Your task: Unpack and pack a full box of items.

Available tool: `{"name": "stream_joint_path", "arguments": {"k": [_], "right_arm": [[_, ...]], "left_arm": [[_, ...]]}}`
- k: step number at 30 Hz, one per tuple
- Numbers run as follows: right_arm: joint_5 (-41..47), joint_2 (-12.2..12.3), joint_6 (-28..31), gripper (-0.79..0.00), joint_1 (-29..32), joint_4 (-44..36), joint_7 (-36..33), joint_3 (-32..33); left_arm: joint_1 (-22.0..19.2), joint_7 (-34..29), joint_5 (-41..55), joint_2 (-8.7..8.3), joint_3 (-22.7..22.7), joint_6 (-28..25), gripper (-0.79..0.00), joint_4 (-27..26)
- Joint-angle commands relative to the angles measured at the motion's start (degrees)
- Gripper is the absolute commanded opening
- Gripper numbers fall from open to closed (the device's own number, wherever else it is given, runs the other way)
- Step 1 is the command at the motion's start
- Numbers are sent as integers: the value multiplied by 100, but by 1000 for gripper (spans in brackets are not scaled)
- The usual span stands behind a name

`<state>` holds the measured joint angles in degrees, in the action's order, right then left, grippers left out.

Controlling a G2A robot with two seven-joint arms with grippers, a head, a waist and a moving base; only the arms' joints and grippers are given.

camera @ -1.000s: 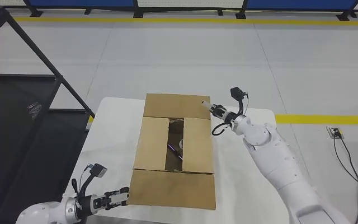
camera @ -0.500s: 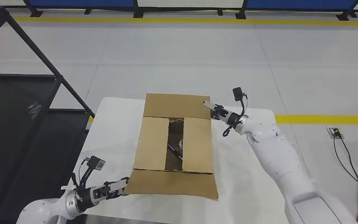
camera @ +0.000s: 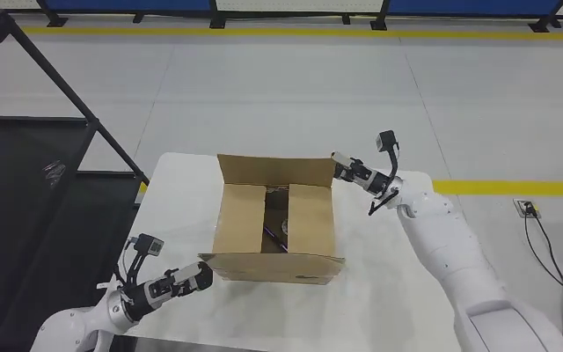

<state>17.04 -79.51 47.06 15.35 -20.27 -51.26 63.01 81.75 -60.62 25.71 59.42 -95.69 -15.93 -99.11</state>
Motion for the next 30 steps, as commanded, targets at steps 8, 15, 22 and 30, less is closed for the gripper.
{"name": "stream_joint_path", "arguments": {"k": [8,15,22,30], "right_arm": [[110,178,31,0,224,-750,-564,108],[-15,388,-382,0,537,-1601,-977,143],[-330,517,-1719,0,781,-2426,-1234,132],[-835,595,-3023,0,1220,-3451,-883,38]], "left_arm": [[-124,1107,-418,45,283,142,0,-211],[-273,1721,-915,78,562,201,0,-238],[-380,2300,-1669,115,896,137,0,-370],[-537,2660,-2206,150,1192,75,0,-405]]}}
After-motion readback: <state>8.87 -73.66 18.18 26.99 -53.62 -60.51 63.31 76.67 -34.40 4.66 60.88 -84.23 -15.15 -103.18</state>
